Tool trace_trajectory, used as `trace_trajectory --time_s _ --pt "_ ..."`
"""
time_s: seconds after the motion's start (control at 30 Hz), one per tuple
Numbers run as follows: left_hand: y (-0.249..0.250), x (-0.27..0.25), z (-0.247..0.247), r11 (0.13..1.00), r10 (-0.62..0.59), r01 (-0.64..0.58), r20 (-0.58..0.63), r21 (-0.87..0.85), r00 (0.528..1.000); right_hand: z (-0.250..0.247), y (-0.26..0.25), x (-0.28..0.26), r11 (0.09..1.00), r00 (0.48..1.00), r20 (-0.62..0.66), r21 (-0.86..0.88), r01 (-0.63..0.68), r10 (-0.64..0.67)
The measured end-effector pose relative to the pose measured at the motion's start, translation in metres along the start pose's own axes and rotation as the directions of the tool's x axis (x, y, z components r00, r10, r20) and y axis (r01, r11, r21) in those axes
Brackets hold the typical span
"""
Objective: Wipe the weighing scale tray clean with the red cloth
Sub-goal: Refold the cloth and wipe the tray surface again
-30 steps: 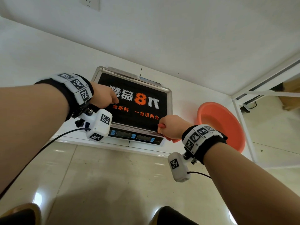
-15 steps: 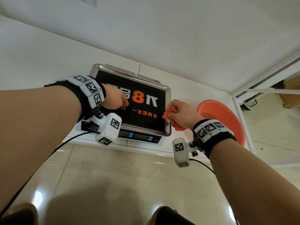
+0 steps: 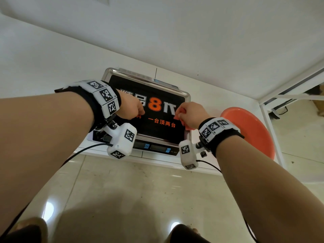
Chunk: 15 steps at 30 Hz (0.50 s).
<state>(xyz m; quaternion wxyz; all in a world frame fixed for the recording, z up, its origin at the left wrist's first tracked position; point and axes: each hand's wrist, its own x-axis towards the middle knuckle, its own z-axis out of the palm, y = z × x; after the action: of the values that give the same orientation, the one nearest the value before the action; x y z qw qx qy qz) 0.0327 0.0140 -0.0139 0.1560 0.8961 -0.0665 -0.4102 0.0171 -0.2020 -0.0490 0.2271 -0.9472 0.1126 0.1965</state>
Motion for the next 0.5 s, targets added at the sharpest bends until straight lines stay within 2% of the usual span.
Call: trace_trajectory --time_s 0.17,0.3,0.5 --pt "0.000 -0.001 0.001 1.000 0.006 -0.005 -0.015 0.028 1.000 0.001 0.006 -0.037 0.985 0.975 0.210 0.139 -0.100 0.069" --pt "0.000 -0.004 0.003 1.000 0.003 -0.003 -0.016 0.020 1.000 0.008 0.011 -0.056 0.987 0.963 0.258 0.116 -0.115 0.082" --pt "0.002 -0.006 0.003 1.000 -0.003 0.004 -0.013 0.026 1.000 0.007 0.017 -0.067 0.998 0.965 0.259 -0.017 0.059 -0.053"
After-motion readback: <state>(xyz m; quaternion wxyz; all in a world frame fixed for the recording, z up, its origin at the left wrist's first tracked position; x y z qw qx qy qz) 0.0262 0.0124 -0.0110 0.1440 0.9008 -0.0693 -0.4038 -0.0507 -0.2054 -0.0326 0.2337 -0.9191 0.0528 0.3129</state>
